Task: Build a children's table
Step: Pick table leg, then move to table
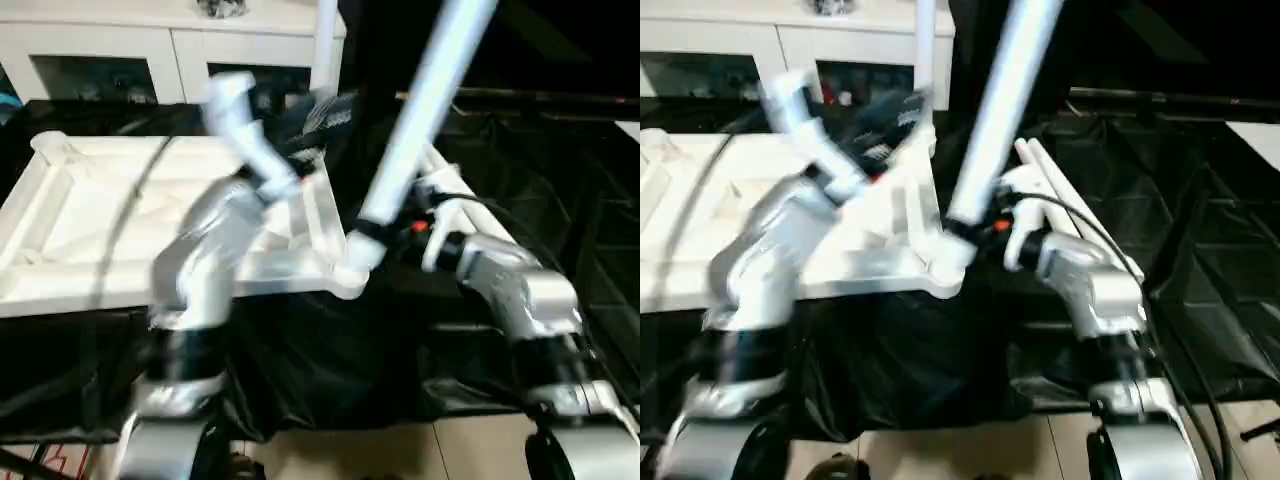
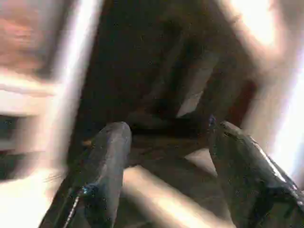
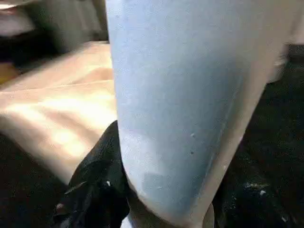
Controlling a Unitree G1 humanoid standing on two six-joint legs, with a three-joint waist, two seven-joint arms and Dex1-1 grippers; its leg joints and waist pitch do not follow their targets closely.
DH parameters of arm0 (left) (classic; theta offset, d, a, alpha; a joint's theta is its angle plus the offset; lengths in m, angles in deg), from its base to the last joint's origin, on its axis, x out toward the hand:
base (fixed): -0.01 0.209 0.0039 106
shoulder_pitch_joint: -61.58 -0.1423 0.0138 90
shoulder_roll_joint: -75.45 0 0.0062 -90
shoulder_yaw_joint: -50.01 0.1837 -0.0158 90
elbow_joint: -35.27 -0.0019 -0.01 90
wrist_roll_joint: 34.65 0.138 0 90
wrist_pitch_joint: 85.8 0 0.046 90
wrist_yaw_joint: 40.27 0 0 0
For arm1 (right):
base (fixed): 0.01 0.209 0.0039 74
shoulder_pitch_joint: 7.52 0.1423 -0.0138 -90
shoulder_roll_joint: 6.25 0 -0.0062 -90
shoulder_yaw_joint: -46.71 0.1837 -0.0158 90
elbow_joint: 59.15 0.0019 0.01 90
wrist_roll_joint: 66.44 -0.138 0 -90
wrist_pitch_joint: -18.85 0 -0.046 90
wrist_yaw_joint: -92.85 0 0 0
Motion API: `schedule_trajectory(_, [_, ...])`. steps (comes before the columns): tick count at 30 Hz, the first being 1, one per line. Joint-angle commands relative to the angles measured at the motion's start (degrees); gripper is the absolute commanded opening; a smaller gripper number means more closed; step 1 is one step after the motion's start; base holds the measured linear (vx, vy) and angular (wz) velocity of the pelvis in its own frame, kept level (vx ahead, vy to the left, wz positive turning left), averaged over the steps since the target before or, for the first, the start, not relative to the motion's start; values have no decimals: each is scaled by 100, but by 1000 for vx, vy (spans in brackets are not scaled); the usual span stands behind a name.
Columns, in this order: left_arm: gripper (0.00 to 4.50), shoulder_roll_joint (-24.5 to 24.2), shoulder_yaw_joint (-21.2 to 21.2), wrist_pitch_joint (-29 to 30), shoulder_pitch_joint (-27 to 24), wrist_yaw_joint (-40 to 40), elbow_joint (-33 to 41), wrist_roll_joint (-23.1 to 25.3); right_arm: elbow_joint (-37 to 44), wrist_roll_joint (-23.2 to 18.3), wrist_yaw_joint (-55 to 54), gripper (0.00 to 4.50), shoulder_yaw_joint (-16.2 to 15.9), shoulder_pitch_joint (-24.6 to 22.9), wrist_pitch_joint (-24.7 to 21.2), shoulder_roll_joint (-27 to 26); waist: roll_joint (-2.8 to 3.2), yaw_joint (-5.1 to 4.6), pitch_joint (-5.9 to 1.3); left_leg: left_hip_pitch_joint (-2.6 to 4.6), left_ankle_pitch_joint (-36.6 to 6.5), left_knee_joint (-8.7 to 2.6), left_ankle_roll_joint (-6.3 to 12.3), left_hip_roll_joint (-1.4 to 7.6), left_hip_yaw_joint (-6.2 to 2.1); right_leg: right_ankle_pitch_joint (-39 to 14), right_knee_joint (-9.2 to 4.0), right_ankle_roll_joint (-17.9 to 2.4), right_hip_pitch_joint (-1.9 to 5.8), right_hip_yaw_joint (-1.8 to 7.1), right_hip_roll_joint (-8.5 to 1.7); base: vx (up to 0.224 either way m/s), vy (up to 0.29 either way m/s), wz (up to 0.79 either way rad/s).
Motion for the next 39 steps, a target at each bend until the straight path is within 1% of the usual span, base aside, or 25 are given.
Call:
schedule_trajectory(1, [297,-299,49,93,-353,448,-55,707,427,238,-643,189,182,-169,-186,-61,6,-26,-472,204,-1571,-462,-315,194,-124,-1860,-434,-508,206,199,-236,0,0,0])
schedule_trajectory(6, [297,-559,-202,137,-1416,1187,220,1389,1230,880,-1516,189,-202,-801,6,-298,33,-117,-480,181,-1739,-485,-376,189,-138,-1860,-448,-477,185,202,-224,0,0,0])
schedule_trajectory(9, [297,-447,-294,-82,-1918,1625,471,1662,1097,1220,-2459,189,15,-1086,536,-632,14,-106,-448,204,-1966,-491,-376,197,-129,-2041,-480,-518,117,210,-237,0,0,0])
schedule_trajectory(13, [297,-357,-286,-200,-2200,1923,594,1812,1121,911,-2429,189,278,-1427,525,-768,-1,-109,-413,282,-2679,-500,-422,181,-155,-2579,-571,-226,47,198,-204,0,0,0])
schedule_trajectory(17, [297,-361,-141,-138,-2240,2101,687,2081,1069,1004,-2225,189,35,-1525,664,-691,-34,-147,-405,230,-2810,-517,-400,172,-198,-2817,-602,-107,71,176,-227,0,0,0])
schedule_trajectory(18, [297,-353,-52,-146,-2215,2196,713,2247,1012,1158,-2235,189,-151,-1500,743,-648,-34,-227,-367,-196,-3015,-792,-293,128,-533,-2564,-405,-103,410,-173,-214,0,0,0])
schedule_trajectory(19, [297,-354,-13,-145,-2204,2229,723,2310,998,1186,-2240,189,-203,-1491,772,-650,95,-157,-390,-93,-3365,-809,-387,182,-632,-2464,-381,-167,348,-212,-175,0,0,0])
schedule_trajectory(20, [297,-357,80,-135,-2168,2300,726,2434,961,1215,-2253,189,-289,-1468,817,-673,127,-226,-411,-11,-3612,-816,-473,261,-789,-2074,-309,-325,303,-217,-148,-22,-37,41])
schedule_trajectory(21, [297,-356,95,-86,-2148,2310,702,2437,941,1201,-2247,189,-288,-1457,799,-691,250,-375,-379,49,-4297,-1050,-532,466,-1323,-1317,36,-813,311,-294,27,7,-88,55])
schedule_trajectory(22, [297,-318,53,-86,-2132,2296,651,2350,912,1180,-2241,189,-273,-1442,787,-717,271,-394,-364,64,-4486,-1133,-505,519,-1481,-1257,223,-922,292,-303,91,7,-88,55])
schedule_trajectory(23, [297,-307,41,-87,-2128,2292,637,2326,905,1175,-2239,189,-269,-1439,785,-724,256,-416,-347,15,-4488,-1167,-293,382,-1597,-1306,388,-1051,308,-219,129,-15,-140,55])
schedule_trajectory(24, [297,-228,-66,15,-2105,2274,618,2148,891,1040,-2220,189,-183,-1425,721,-815,172,-336,-310,193,-4336,-865,-137,557,-1052,-1370,121,-1002,70,-5,-38,0,-210,56])
schedule_trajectory(25, [297,-252,-64,48,-2086,2252,599,2152,898,1017,-2228,189,-165,-1417,644,-831,58,-351,-239,26,-4190,-677,-178,274,-788,-2023,-204,-868,73,161,-114,0,-210,56])
schedule_trajectory(26, [297,-346,16,90,-2055,2209,569,2267,854,1172,-2368,189,-194,-1382,512,-785,-218,-162,-241,512,-2527,650,-193,-326,-312,-5425,-1197,-103,-434,200,-695,-20,-252,38])
schedule_trajectory(27, [297,-382,59,60,-2046,2196,554,2329,841,1111,-2357,189,-148,-1366,409,-794,-254,-127,-255,204,-1480,729,-74,-267,-358,-6237,-1161,291,-222,479,-812,13,-187,-5])
schedule_trajectory(28, [297,-382,59,60,-2046,2196,554,2329,841,1111,-2357,189,-148,-1366,409,-794,-312,72,-402,-378,-868,702,78,-211,-529,-6035,-782,886,442,873,-968,13,-187,-5])
schedule_trajectory(29, [297,-388,94,85,-2038,2227,557,2409,827,990,-2351,189,-94,-1354,351,-805,-308,270,-473,-287,-1045,620,309,-162,-603,-4866,-626,838,436,1119,-1079,30,-108,1])
schedule_trajectory(30, [297,-397,130,124,-2027,2223,549,2443,792,1030,-2425,189,-87,-1338,395,-792,-233,321,-489,-220,-1214,697,490,-163,-727,-3439,-606,91,485,1325,-1278,-34,-69,30])
schedule_trajectory(32, [297,-400,160,165,-2014,2218,541,2467,754,1099,-2504,189,-90,-1323,454,-775,-207,331,-460,-153,-1072,640,373,-104,-801,-2164,-593,-1033,563,1218,-1201,-37,-36,24])
schedule_trajectory(33, [297,-394,176,184,-1995,2229,528,2483,717,1145,-2542,189,-86,-1307,503,-769,-141,306,-467,-99,-627,427,308,-53,-800,-1144,-474,-1784,575,899,-945,-40,55,7])
schedule_trajectory(34, [297,-380,189,151,-1972,2245,508,2498,690,1117,-2520,189,-65,-1298,546,-781,0,267,-453,122,-132,-19,412,68,-699,-712,-297,-1838,345,448,-446,-40,55,7])
schedule_trajectory(35, [297,-372,218,111,-1942,2226,486,2503,671,1033,-2470,189,-26,-1294,592,-802,42,155,-446,258,-63,-170,529,146,-652,-699,-189,-1703,209,257,-154,-48,93,9])
schedule_trajectory(36, [297,-389,293,113,-1890,2169,445,2522,652,962,-2437,189,8,-1285,654,-809,158,-16,-435,453,-802,-286,704,311,-648,-898,-90,-1371,87,72,-4,-61,112,13])
schedule_trajectory(37, [297,-394,334,93,-1873,2119,405,2516,659,934,-2364,189,-17,-1297,652,-798,159,-56,-378,444,-1952,-397,255,363,-605,-1139,-211,-1107,103,108,-43,-61,112,13])
schedule_trajectory(39, [297,-408,394,40,-1850,2078,341,2516,668,919,-2281,189,-43,-1304,637,-788,111,-128,-328,496,-2868,-448,-195,285,-529,-1497,-341,-914,89,149,-92,-63,79,18])
